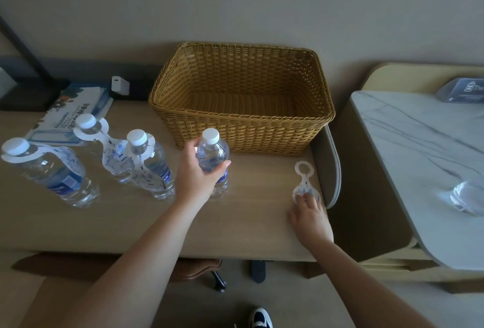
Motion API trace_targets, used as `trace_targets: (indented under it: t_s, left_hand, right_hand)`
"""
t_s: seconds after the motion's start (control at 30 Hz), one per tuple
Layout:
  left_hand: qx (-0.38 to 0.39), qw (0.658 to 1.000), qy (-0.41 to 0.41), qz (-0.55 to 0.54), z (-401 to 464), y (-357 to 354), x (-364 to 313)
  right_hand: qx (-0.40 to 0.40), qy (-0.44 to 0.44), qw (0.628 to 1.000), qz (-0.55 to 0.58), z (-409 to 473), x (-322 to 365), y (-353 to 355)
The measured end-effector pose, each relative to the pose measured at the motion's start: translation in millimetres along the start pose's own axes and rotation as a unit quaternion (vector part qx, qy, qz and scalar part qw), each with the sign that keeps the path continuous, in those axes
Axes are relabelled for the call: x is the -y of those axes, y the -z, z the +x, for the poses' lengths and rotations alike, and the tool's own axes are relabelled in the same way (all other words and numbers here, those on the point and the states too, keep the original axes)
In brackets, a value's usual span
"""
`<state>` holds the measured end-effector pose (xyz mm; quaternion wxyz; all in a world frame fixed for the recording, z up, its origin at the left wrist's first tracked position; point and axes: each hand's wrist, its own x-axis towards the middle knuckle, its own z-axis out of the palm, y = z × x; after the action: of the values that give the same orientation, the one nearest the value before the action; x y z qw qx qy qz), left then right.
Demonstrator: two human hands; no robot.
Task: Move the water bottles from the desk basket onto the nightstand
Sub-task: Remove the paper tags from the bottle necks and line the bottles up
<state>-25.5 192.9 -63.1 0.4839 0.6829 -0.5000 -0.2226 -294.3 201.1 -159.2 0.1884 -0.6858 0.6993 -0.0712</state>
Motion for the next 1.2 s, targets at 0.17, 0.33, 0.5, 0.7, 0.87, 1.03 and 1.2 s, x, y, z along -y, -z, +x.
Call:
trace_targets:
  t_s: [0.17,0.33,0.5,0.7,0.87,1.03,1.2]
  left_hand:
    - [-0.005,1.000,-0.004,0.008,-1.5,0.5,-2.8]
    - [0.003,1.000,-0.005,0.015,-2.2,1.1,-4.0]
    - [0.023,1.000,-0.013,0.012,-4.5,4.7,-9.1]
    - [0.002,0.995,-0.062,0.074,-21.1,30.9,-17.8]
    - [-0.167,0.964,-0.173,0.111,-29.8,84.4,-15.9]
    - [-0.171,0.977,-0.050,0.114,-18.9,118.8,5.1]
    - [-0.001,0.993,0.110,-0.044,-1.3,119.4,11.7]
  right_hand:
    - [0.018,0.011,0.999,-0.033,2.1,-2.4,2.6]
    - [0.015,0.014,0.999,-0.031,-5.0,-2.0,6.0]
    - [-0.004,0.032,0.999,0.017,-19.1,16.0,14.3]
    - [-0.030,0.159,0.983,0.090,-39.1,87.5,22.6]
    - [-0.017,0.296,0.942,0.157,-52.3,165.0,26.9]
    - [0.005,0.325,0.913,0.246,-42.6,237.7,33.6]
    - [0.044,0.281,0.914,0.290,-25.5,275.4,33.6]
